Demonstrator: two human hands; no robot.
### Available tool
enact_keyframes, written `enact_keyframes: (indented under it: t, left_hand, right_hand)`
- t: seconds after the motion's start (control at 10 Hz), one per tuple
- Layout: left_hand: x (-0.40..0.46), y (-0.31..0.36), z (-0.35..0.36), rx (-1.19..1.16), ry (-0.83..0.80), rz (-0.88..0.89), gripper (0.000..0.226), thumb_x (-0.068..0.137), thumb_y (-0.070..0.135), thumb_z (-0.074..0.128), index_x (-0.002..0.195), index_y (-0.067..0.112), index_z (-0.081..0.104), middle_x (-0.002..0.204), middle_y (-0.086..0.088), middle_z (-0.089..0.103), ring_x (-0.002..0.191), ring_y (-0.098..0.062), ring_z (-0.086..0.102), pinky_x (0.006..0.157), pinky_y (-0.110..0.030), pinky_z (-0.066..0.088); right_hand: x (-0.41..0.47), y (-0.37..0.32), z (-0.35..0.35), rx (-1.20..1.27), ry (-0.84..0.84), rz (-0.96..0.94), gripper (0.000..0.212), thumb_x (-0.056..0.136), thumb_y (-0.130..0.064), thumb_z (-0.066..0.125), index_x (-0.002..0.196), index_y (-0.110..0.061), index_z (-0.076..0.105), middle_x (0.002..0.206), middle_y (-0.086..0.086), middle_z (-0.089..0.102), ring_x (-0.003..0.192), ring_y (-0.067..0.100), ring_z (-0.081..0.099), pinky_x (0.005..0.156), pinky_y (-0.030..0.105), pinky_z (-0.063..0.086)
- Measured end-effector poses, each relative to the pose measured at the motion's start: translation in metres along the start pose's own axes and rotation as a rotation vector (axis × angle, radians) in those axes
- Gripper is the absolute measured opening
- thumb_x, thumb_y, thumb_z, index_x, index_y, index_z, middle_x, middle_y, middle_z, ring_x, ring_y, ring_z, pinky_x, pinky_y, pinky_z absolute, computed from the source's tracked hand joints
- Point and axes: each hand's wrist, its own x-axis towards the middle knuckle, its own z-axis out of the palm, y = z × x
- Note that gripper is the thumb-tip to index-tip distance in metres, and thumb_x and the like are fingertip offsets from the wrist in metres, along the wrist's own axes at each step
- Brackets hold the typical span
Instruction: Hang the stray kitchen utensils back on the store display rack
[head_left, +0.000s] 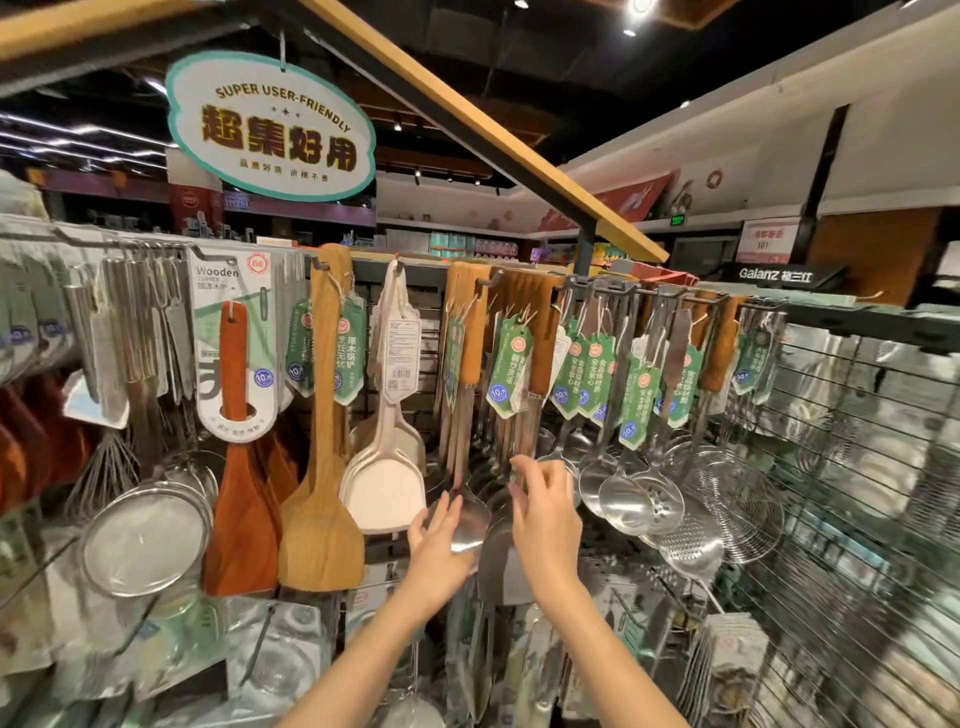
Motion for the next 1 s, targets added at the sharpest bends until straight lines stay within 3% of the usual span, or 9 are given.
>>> enact_keyframes:
  t: [0.1, 0.2, 0.3, 0.4, 0.5, 0.6, 0.7, 0.8, 1.0]
  left_hand:
    - [-0.002, 0.002, 0.001, 0.012, 0.011, -0.007, 0.068, 0.092, 0.018, 0.054, 0.149, 0.022, 0.017, 0.158, 0.006, 0.003, 0.143, -0.023, -0.004, 0.116, -0.031, 0.004]
    - [-0.005, 0.004, 0.003, -0.01, 0.015, -0.007, 0.068, 0.092, 0.014, 0.053, 0.149, 0.022, 0.017, 0.158, 0.007, 0.001, 0.143, -0.022, -0.005, 0.116, -0.03, 0.008]
    - [-0.01, 0.004, 0.003, -0.016, 0.028, 0.011, 0.07, 0.091, 0.015, 0.055, 0.149, 0.023, 0.017, 0.158, 0.007, 0.003, 0.143, -0.02, -0.004, 0.115, -0.027, 0.008]
    - [-0.016, 0.003, 0.003, -0.032, 0.044, 0.028, 0.071, 0.089, 0.013, 0.056, 0.148, 0.024, 0.019, 0.158, 0.005, 0.007, 0.144, -0.017, -0.003, 0.116, -0.028, 0.005]
    - [-0.02, 0.0, 0.0, -0.003, 0.041, 0.051, 0.068, 0.089, 0.015, 0.055, 0.148, 0.025, 0.021, 0.158, 0.003, 0.008, 0.145, -0.017, -0.002, 0.116, -0.031, 0.005]
    - [-0.024, -0.002, -0.003, 0.062, 0.039, 0.084, 0.063, 0.089, 0.017, 0.053, 0.146, 0.024, 0.028, 0.157, 0.001, 0.013, 0.145, -0.019, 0.001, 0.117, -0.036, 0.005]
    - [-0.031, -0.002, -0.01, 0.069, 0.049, 0.124, 0.059, 0.087, 0.018, 0.055, 0.143, 0.02, 0.035, 0.151, -0.002, 0.031, 0.141, -0.018, 0.02, 0.116, -0.031, 0.016]
    - [-0.045, 0.0, -0.024, 0.069, 0.058, 0.135, 0.056, 0.087, 0.018, 0.056, 0.14, 0.018, 0.038, 0.142, 0.0, 0.042, 0.132, -0.014, 0.033, 0.11, -0.025, 0.025]
    - [-0.09, -0.012, -0.077, 0.098, 0.039, 0.148, 0.054, 0.088, 0.023, 0.055, 0.14, 0.024, 0.039, 0.141, 0.001, 0.044, 0.13, -0.015, 0.038, 0.103, -0.023, 0.031]
  right_hand:
    - [0.004, 0.004, -0.004, 0.0, 0.006, 0.099, 0.043, 0.088, -0.014, 0.064, 0.128, -0.017, 0.05, 0.113, 0.008, 0.046, 0.104, 0.025, 0.049, 0.07, 0.034, 0.051]
    - [0.006, 0.006, -0.001, 0.092, -0.087, 0.17, 0.056, 0.091, -0.016, 0.059, 0.139, -0.026, 0.031, 0.126, 0.001, 0.05, 0.091, 0.018, 0.059, 0.061, 0.03, 0.046]
    - [0.004, 0.008, 0.005, 0.113, -0.131, 0.249, 0.053, 0.095, -0.017, 0.051, 0.14, -0.03, 0.024, 0.117, -0.007, 0.063, 0.082, 0.012, 0.064, 0.056, 0.027, 0.035]
    - [0.003, 0.014, 0.004, 0.094, -0.143, 0.302, 0.046, 0.097, -0.018, 0.047, 0.139, -0.028, 0.029, 0.1, -0.005, 0.069, 0.082, 0.016, 0.065, 0.061, 0.028, 0.038]
    - [0.003, 0.023, 0.001, 0.093, -0.224, 0.328, 0.043, 0.097, -0.02, 0.047, 0.137, -0.026, 0.032, 0.096, 0.0, 0.067, 0.079, 0.022, 0.063, 0.063, 0.033, 0.044]
    - [0.0, 0.029, -0.007, 0.035, -0.321, 0.299, 0.044, 0.098, -0.024, 0.047, 0.138, -0.028, 0.031, 0.108, 0.0, 0.064, 0.092, 0.02, 0.061, 0.068, 0.035, 0.044]
    - [-0.007, 0.032, -0.016, 0.005, -0.361, 0.277, 0.048, 0.096, -0.031, 0.049, 0.141, -0.026, 0.031, 0.134, -0.002, 0.052, 0.121, 0.018, 0.051, 0.084, 0.039, 0.046]
    - [-0.016, 0.026, -0.028, 0.004, -0.39, 0.286, 0.054, 0.096, -0.032, 0.049, 0.144, -0.021, 0.027, 0.146, -0.002, 0.039, 0.133, 0.018, 0.038, 0.098, 0.041, 0.041]
    - [-0.039, -0.018, -0.041, 0.026, -0.44, 0.209, 0.053, 0.096, -0.032, 0.049, 0.142, -0.013, 0.032, 0.145, 0.004, 0.039, 0.134, 0.02, 0.035, 0.102, 0.036, 0.036]
